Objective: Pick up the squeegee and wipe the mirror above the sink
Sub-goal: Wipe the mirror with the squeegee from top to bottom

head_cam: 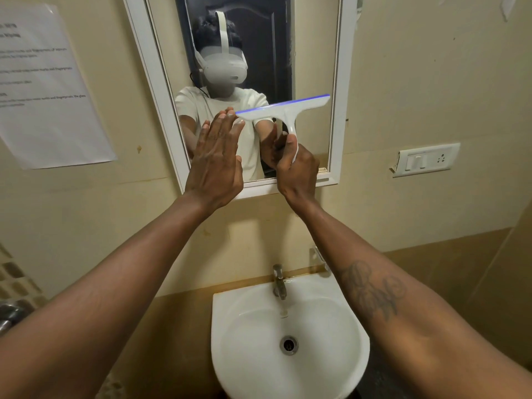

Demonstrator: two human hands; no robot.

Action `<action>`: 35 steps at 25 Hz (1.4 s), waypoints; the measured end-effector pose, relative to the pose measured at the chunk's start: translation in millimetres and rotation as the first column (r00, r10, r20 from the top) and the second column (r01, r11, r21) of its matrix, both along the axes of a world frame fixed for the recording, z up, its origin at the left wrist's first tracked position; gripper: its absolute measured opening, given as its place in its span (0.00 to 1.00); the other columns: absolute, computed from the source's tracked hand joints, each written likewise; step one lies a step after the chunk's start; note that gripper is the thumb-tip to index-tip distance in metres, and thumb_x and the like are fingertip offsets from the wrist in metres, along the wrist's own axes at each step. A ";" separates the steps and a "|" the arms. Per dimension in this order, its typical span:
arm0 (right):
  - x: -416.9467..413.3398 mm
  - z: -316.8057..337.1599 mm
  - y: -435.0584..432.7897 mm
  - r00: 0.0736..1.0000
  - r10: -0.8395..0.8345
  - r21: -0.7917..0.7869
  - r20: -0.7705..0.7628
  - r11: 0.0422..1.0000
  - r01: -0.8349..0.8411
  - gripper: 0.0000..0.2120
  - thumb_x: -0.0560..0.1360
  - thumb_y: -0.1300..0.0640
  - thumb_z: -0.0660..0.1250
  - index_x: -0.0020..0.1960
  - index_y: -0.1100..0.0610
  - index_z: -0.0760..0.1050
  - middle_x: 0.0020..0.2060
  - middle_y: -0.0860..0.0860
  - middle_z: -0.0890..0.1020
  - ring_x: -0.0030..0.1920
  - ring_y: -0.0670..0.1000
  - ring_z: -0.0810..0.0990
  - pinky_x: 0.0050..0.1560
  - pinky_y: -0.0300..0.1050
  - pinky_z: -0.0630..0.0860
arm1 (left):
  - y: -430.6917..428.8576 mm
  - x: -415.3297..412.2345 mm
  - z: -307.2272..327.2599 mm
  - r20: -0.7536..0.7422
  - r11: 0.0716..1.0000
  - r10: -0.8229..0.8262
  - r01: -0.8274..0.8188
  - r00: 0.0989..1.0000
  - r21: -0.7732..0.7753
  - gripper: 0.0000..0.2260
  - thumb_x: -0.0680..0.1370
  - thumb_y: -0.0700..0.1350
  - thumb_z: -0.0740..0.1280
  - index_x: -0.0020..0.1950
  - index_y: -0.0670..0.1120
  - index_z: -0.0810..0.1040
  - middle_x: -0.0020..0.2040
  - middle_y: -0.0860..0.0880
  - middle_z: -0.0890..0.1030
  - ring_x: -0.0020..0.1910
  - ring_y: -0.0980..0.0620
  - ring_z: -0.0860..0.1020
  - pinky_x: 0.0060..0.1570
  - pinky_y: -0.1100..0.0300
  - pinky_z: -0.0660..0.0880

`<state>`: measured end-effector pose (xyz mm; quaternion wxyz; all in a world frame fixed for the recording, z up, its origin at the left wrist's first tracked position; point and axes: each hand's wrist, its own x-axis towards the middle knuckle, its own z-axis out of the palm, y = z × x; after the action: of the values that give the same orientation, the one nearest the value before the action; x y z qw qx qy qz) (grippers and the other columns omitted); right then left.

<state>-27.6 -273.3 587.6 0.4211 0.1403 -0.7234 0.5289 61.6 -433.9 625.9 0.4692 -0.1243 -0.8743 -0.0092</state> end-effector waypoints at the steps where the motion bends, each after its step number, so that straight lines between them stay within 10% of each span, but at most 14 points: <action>1: -0.5 -9.4 3.4 1.000 -0.007 0.005 0.002 1.000 0.007 0.26 0.86 0.45 0.49 0.49 0.57 0.82 0.38 0.52 0.85 0.38 0.55 0.82 0.36 0.41 0.66 | -0.7 0.4 -1.1 0.003 1.000 -0.003 0.003 1.000 -0.001 0.33 0.76 0.37 0.64 0.82 0.40 0.62 0.84 0.40 0.60 0.85 0.42 0.56 0.81 0.39 0.55; 11: 14.4 -69.3 20.0 0.990 0.030 -0.012 0.139 1.000 -0.028 0.25 0.87 0.46 0.52 0.40 0.58 0.75 0.28 0.49 0.76 0.30 0.52 0.76 0.30 0.53 0.74 | -7.0 13.4 -12.1 0.012 0.999 -0.034 0.034 0.999 0.014 0.34 0.75 0.35 0.64 0.82 0.39 0.62 0.85 0.41 0.58 0.85 0.43 0.53 0.82 0.38 0.55; 23: 49.4 -93.9 18.6 0.932 0.043 0.000 0.359 0.999 -0.046 0.28 0.87 0.43 0.49 0.33 0.53 0.69 0.25 0.49 0.74 0.28 0.51 0.75 0.29 0.44 0.67 | 2.5 32.1 -23.4 0.090 0.997 -0.025 0.018 0.996 0.080 0.34 0.76 0.37 0.64 0.83 0.42 0.61 0.85 0.41 0.58 0.85 0.43 0.52 0.84 0.42 0.52; 35: 80.6 -78.1 39.7 0.950 -0.079 0.366 0.302 0.930 -0.039 0.30 0.83 0.36 0.49 0.29 0.53 0.64 0.25 0.49 0.73 0.30 0.59 0.74 0.30 0.47 0.63 | 1.1 55.8 -6.0 0.033 0.998 -0.018 0.016 0.999 0.060 0.35 0.74 0.34 0.65 0.81 0.41 0.64 0.84 0.41 0.60 0.85 0.42 0.56 0.81 0.39 0.57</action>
<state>53.0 -233.5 509.5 0.2732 0.1236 -0.8683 0.3952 117.4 -432.8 619.8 0.4577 -0.1177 -0.8803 -0.0413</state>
